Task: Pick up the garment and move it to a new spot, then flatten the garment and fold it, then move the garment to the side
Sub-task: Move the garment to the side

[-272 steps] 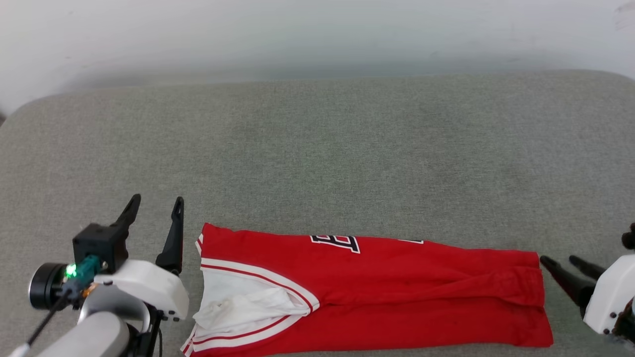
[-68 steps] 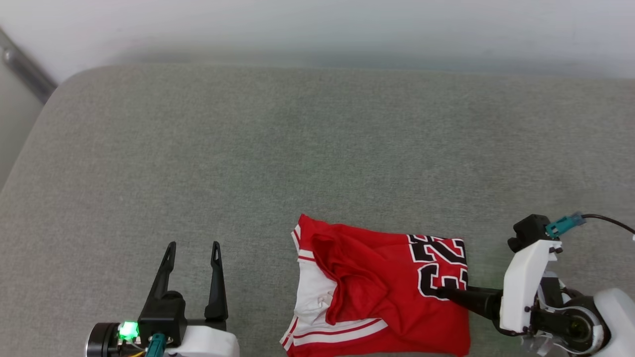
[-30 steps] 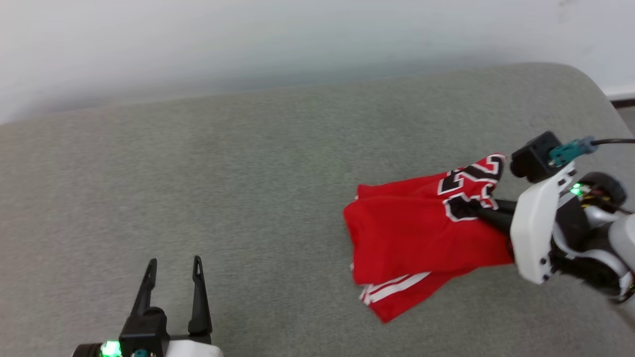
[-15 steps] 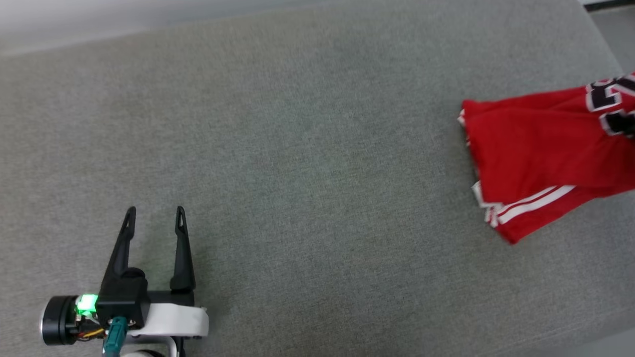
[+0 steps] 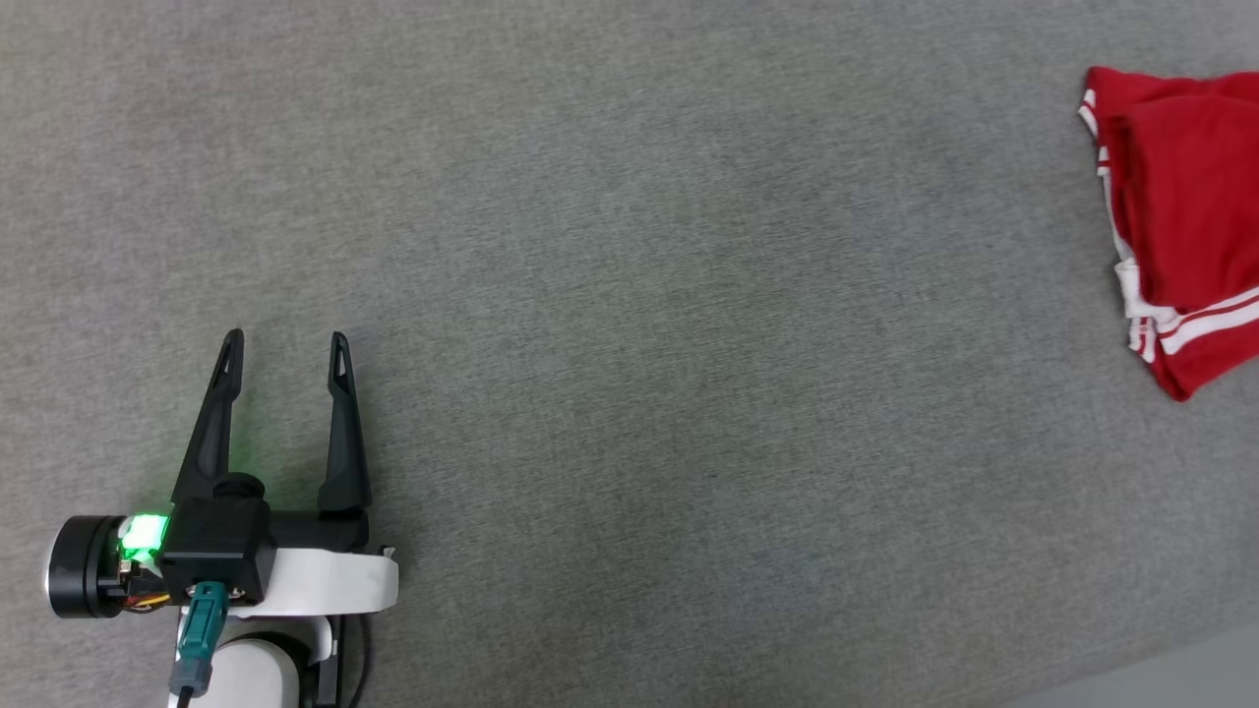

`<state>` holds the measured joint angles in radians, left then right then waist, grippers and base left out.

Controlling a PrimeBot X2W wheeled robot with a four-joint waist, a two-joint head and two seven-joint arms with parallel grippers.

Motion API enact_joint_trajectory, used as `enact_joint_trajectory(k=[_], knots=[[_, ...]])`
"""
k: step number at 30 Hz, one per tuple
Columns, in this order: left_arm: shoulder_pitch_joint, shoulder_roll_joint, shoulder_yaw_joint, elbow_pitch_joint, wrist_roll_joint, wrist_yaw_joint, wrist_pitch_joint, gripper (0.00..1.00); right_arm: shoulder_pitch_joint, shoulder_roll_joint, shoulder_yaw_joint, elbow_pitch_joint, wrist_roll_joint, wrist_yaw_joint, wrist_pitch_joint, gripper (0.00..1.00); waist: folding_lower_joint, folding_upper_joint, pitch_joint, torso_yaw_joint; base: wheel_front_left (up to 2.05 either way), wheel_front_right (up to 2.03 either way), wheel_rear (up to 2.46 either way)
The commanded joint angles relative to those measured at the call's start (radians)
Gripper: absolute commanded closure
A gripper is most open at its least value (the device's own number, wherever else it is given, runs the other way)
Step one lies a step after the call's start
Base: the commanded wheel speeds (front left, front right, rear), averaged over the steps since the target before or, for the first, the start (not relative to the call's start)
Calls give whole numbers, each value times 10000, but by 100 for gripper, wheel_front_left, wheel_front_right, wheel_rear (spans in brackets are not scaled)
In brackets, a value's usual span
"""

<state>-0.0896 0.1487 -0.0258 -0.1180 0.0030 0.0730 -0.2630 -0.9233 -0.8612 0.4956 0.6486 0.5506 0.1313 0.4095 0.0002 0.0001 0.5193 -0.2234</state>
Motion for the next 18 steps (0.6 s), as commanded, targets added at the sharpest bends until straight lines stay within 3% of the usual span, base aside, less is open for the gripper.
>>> enact_joint_trajectory(k=[1,4,5,6,12,18], knots=[[-88,48,-7,-32,17,12,-23,0,-177,206,-50,160,-116,-11,-79,100,-2,-1,66,63,0,0,0],[-145,-7,-73,-23,-7,68,-23,0,-164,348,-218,718,-398,-12,-128,100,-2,-1,-2,164,0,0,0],[-129,-26,-92,-4,-17,61,-23,0,-159,427,-260,862,-484,-12,-155,53,-2,-1,-64,198,0,0,0],[43,-105,-108,72,-52,150,-23,0,-291,530,-420,1119,-919,-12,-545,0,-2,-1,-358,277,0,0,0],[468,-323,-212,191,-133,265,-23,0,-424,731,-756,982,-1955,-11,-2034,0,-2,-1,-1303,535,0,0,0],[914,-511,-338,309,-193,348,-23,0,-219,1326,-1660,367,-3054,-11,-4637,0,-2,-1,-2170,901,0,0,0]])
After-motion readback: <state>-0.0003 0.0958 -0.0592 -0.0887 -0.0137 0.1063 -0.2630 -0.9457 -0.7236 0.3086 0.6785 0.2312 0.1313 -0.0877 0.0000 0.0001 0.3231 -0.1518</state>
